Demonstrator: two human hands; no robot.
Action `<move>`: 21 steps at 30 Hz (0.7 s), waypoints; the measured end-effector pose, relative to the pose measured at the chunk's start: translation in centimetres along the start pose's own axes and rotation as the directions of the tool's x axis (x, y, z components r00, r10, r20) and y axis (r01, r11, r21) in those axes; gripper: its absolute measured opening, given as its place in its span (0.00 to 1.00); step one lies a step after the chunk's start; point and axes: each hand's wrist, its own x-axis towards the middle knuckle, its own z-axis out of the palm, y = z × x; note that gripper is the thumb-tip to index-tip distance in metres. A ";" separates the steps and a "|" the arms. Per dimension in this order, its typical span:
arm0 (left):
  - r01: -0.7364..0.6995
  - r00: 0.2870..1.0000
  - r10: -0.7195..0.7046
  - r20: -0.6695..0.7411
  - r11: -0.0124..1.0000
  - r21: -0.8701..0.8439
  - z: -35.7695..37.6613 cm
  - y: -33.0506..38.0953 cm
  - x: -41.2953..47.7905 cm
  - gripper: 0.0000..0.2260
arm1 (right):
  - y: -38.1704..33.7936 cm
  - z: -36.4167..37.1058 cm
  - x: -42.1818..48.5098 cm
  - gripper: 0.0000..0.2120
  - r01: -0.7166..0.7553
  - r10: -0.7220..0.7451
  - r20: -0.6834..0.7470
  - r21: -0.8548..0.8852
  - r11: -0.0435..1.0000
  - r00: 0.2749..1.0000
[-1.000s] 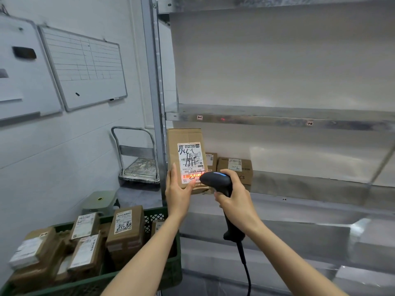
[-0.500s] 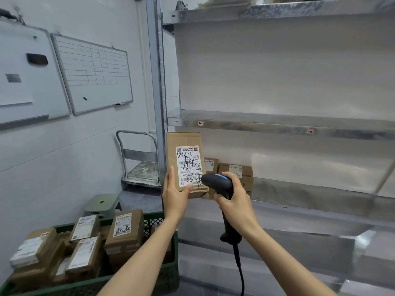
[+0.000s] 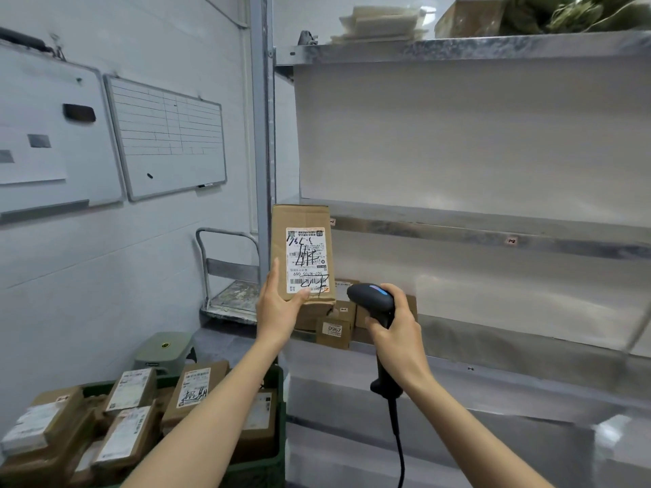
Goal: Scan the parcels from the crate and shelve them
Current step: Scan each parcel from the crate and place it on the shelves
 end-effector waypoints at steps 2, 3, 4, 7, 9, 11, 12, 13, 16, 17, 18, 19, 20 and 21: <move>-0.003 1.000 0.003 0.010 1.000 -0.013 -0.1 0.1 1.3 0.39 | 0.1 0.4 0.9 0.26 -0.009 0.009 -0.020 -0.012 1.000 1.000; -0.006 1.000 0.007 0.014 1.000 -0.020 -0.2 0.2 2.1 0.39 | 0.1 0.7 1.4 0.26 -0.016 0.016 -0.030 -0.016 1.000 0.999; -0.013 1.000 0.013 0.018 1.000 -0.025 -0.3 0.2 2.9 0.39 | 0.2 1.1 1.9 0.26 -0.023 0.022 -0.040 -0.019 1.000 0.999; -0.049 0.998 0.050 0.042 0.998 -0.029 -0.8 0.1 6.1 0.38 | 0.3 2.5 3.5 0.25 -0.025 0.023 -0.071 -0.033 0.999 0.997; -0.077 0.995 0.080 0.065 0.996 -0.042 -1.1 -0.1 8.4 0.38 | 0.4 3.8 4.7 0.24 -0.024 0.020 -0.102 -0.039 0.999 0.995; -0.106 0.990 0.111 0.091 0.993 -0.056 -1.5 -0.3 10.9 0.38 | 0.6 5.3 6.0 0.23 -0.029 0.022 -0.138 -0.050 0.998 0.990; -0.117 0.987 0.124 0.105 0.991 -0.069 -1.7 -0.4 12.1 0.38 | 0.6 6.1 6.6 0.23 -0.031 0.022 -0.150 -0.059 0.998 0.988; -0.123 0.984 0.133 0.118 0.989 -0.088 -1.8 -0.5 13.3 0.38 | 0.6 7.0 7.2 0.24 -0.032 0.022 -0.158 -0.066 0.997 0.987; -0.129 0.978 0.149 0.148 0.982 -0.137 -2.5 -1.0 16.7 0.38 | 0.6 9.4 9.0 0.24 -0.033 0.019 -0.180 -0.072 0.997 0.983; -0.132 0.975 0.154 0.158 0.981 -0.145 -2.6 -1.2 17.7 0.38 | 0.6 10.2 9.5 0.24 -0.034 0.019 -0.190 -0.074 0.997 0.982; -0.135 0.973 0.160 0.168 0.980 -0.148 -2.7 -1.4 18.5 0.38 | 0.6 10.9 10.0 0.24 -0.038 0.022 -0.201 -0.077 0.996 0.979; -0.140 0.971 0.164 0.176 0.980 -0.142 -2.8 -1.7 19.3 0.38 | 0.7 11.5 10.4 0.24 -0.043 0.025 -0.214 -0.080 0.996 0.977; -0.143 0.969 0.167 0.183 0.980 -0.135 -2.8 -1.9 19.9 0.38 | 0.7 12.1 10.8 0.24 -0.050 0.030 -0.224 -0.087 0.995 0.974; -0.142 0.967 0.166 0.192 0.981 -0.134 -2.7 -2.2 20.6 0.38 | 0.8 12.7 11.2 0.24 -0.058 0.034 -0.232 -0.097 0.994 0.972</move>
